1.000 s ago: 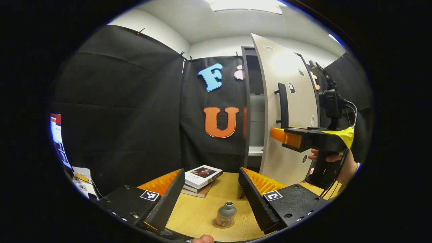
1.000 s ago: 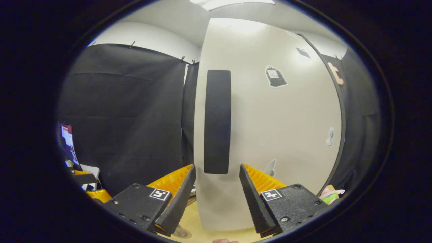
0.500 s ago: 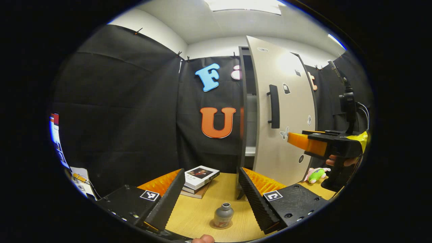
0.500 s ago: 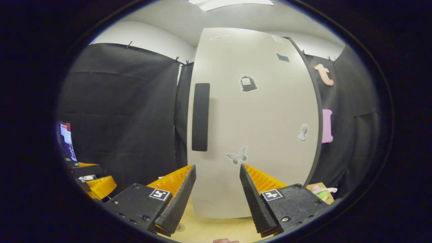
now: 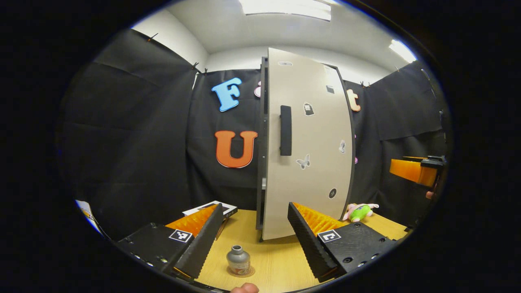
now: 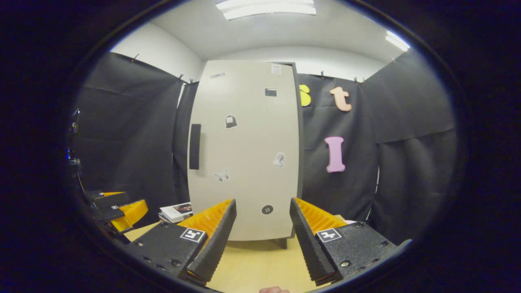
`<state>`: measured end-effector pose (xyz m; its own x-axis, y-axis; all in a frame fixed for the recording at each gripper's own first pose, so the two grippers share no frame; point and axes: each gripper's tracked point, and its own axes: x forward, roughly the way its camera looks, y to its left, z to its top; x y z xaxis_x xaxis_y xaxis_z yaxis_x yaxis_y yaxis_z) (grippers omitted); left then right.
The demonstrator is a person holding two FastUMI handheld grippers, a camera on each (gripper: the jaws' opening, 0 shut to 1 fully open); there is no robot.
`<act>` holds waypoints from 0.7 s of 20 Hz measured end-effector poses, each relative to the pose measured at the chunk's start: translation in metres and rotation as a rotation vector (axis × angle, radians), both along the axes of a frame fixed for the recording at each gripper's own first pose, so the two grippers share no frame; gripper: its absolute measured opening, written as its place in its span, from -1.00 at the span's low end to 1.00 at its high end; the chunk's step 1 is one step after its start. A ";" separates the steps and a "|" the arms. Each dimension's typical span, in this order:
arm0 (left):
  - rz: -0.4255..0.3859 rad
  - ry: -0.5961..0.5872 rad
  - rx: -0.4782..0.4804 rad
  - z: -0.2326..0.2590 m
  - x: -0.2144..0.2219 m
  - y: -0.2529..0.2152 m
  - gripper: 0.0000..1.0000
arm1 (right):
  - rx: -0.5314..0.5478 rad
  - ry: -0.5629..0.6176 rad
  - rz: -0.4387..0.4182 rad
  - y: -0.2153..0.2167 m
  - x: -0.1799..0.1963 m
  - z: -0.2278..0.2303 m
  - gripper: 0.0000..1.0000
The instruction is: Open the cabinet door with the right hand, grasp the bottle in the cabinet with the left hand and place it on the coaster, then close the cabinet door with the right hand.
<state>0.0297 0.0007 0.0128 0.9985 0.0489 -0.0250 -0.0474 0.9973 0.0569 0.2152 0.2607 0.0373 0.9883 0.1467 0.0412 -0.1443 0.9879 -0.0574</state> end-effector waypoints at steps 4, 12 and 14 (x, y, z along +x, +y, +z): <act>-0.058 -0.007 0.001 -0.004 0.000 -0.023 0.92 | 0.012 0.006 -0.145 -0.063 -0.025 -0.018 0.70; -0.098 -0.008 0.017 0.000 0.007 -0.039 0.92 | 0.034 -0.024 -0.251 -0.102 -0.025 0.002 0.70; -0.098 -0.010 0.013 -0.001 0.008 -0.039 0.92 | 0.057 -0.025 -0.237 -0.097 -0.020 -0.001 0.70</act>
<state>0.0377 -0.0384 0.0122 0.9987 -0.0485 -0.0153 0.0494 0.9964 0.0694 0.1947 0.1634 0.0368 0.9933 -0.0929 0.0680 0.0932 0.9956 -0.0012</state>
